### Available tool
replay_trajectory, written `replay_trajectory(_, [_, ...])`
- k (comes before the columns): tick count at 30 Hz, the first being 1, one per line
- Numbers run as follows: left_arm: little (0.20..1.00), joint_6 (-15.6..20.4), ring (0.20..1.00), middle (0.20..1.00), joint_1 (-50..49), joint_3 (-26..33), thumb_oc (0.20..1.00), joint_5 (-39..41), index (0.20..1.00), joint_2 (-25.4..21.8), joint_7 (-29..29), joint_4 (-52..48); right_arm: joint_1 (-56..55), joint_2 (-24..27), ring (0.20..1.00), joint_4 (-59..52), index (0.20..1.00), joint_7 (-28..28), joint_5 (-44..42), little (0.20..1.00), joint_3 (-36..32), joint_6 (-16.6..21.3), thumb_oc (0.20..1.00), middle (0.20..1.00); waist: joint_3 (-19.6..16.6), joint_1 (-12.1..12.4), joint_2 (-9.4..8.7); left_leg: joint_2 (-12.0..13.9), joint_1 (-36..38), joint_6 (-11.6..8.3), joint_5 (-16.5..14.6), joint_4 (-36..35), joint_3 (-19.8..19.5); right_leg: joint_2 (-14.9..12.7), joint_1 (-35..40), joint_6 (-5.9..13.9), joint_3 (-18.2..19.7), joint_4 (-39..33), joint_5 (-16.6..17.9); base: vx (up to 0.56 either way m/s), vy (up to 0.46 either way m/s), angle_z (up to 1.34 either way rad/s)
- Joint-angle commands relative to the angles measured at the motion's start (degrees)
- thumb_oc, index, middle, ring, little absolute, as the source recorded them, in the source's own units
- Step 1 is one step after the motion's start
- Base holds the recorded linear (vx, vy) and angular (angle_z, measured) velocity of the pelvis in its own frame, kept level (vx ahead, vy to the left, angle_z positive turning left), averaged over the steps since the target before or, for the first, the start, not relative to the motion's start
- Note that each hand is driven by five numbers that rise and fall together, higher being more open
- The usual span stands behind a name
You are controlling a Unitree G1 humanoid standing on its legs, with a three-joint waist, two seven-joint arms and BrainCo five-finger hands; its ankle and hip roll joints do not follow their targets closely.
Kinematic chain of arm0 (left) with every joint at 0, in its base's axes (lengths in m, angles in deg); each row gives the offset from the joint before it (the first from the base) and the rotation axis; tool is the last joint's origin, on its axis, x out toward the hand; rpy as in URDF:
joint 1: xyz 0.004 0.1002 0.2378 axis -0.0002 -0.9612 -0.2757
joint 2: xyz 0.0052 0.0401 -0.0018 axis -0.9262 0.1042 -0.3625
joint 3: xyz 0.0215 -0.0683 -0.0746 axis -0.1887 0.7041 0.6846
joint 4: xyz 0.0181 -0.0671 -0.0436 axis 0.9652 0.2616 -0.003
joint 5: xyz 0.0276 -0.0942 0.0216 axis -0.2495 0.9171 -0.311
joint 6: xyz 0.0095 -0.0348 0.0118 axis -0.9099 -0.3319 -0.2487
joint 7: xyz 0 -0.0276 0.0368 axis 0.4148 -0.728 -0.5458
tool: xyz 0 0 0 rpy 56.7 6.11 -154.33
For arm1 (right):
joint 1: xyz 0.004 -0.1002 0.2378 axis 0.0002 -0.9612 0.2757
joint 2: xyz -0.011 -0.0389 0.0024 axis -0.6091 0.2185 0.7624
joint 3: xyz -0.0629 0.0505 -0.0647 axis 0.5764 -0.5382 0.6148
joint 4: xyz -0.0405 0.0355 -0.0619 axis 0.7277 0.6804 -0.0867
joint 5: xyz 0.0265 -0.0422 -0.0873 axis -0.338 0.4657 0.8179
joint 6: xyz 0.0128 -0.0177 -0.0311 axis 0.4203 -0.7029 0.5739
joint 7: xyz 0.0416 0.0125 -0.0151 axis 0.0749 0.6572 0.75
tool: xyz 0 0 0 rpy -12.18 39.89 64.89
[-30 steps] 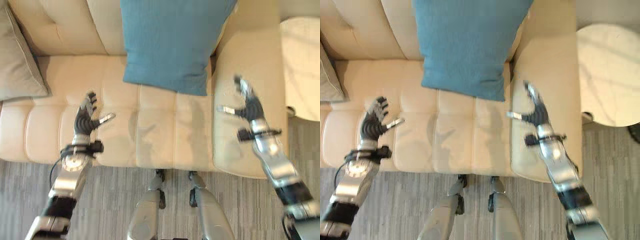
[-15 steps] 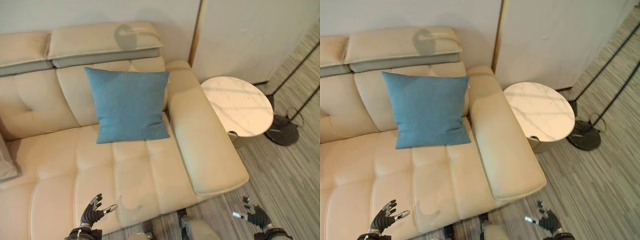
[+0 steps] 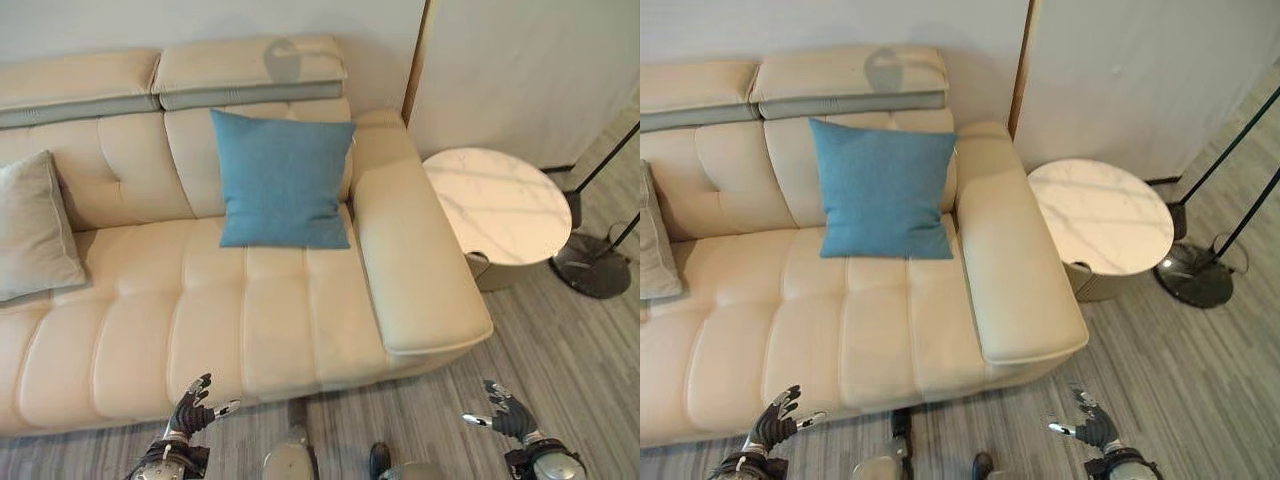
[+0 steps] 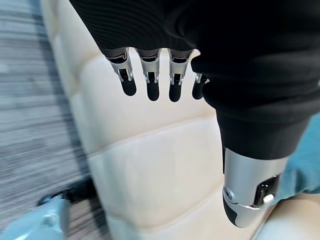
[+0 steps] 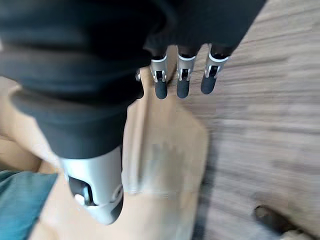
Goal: Pick up all the scattered cushions and arrange them neatly on the sofa.
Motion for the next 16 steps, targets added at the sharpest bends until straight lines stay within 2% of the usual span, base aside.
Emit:
replay_trajectory(1, [1.000,2.43,1.000,1.000,2.32,0.86,1.000,-1.05,1.000,-3.75,0.01,-4.04,2.02,-1.18,1.000,-4.41,1.000,-1.16,0.48,1.000,-1.28,1.78,1.000,1.000,1.14,-1.14,-6.69,-7.46,5.94,6.08,-16.20,8.21,2.10,-3.65,3.72,8.53,3.21,-7.47,0.90,-0.14,0.051,0.31])
replay_trajectory(2, [1.000,2.32,1.000,1.000,2.49,0.67,1.000,-0.90,1.000,-3.21,-0.23,-3.18,2.17,-1.24,1.000,-4.26,1.000,-1.35,0.89,1.000,-1.33,1.80,1.000,1.000,0.43,-1.57,-6.53,-8.50,9.06,6.11,-18.90,9.04,-0.57,-3.99,3.18,8.62,3.83,-8.17,1.53,-0.14,0.051,0.06])
replay_trajectory(3, [1.000,2.33,1.000,1.000,2.49,0.66,1.000,-0.90,1.000,-3.19,-0.24,-3.17,2.16,-1.23,1.000,-4.27,1.000,-1.35,0.89,1.000,-1.33,1.80,1.000,1.000,0.45,-1.62,-6.50,-8.49,9.11,6.10,-18.92,9.02,-0.63,-3.97,3.26,8.61,3.77,-8.21,1.53,-0.10,0.109,0.07])
replay_trajectory(4, [1.000,2.25,1.000,1.000,2.51,-0.09,1.000,-1.22,1.000,-2.30,-0.43,-2.11,2.41,-1.97,1.000,-2.79,1.000,-1.89,0.96,1.000,-1.53,2.01,1.000,1.000,-1.18,-2.43,-5.28,-7.96,13.32,6.64,-18.80,3.92,-0.97,-3.11,3.53,8.83,3.80,-9.13,1.77,-0.03,0.078,0.11])
replay_trajectory(7, [1.000,1.89,1.000,1.000,2.75,-0.60,1.000,-0.87,1.000,-1.70,-0.52,-0.67,3.30,-2.45,1.000,-1.83,1.000,-2.54,1.57,1.000,-0.91,1.44,1.000,1.000,-2.37,-2.93,-4.94,-8.79,15.10,7.13,-17.78,-0.45,-2.15,-3.04,3.48,9.19,4.02,-10.22,3.47,-0.08,0.079,0.13])
replay_trajectory(9, [1.000,1.74,1.000,1.000,2.57,-0.86,1.000,-0.86,1.000,-1.31,-0.42,0.09,3.46,-2.57,1.000,-1.45,1.000,-2.83,2.36,1.000,-0.63,1.39,1.000,1.000,-3.21,-2.98,-4.67,-8.89,16.64,7.42,-17.55,-2.59,-1.30,-3.01,4.11,9.50,4.04,-11.37,3.80,-0.03,0.063,-0.01])
replay_trajectory(16, [1.000,0.73,1.000,1.000,2.08,-0.68,1.000,-0.57,1.000,-0.04,-0.26,4.13,4.29,-3.56,1.000,1.07,1.000,-4.40,2.91,1.000,-1.00,0.15,1.000,1.000,-4.26,-2.70,-4.47,-9.53,19.23,8.56,-16.80,-5.61,-0.76,-2.92,5.39,10.11,5.55,-11.79,4.56,-0.04,0.072,-0.10])
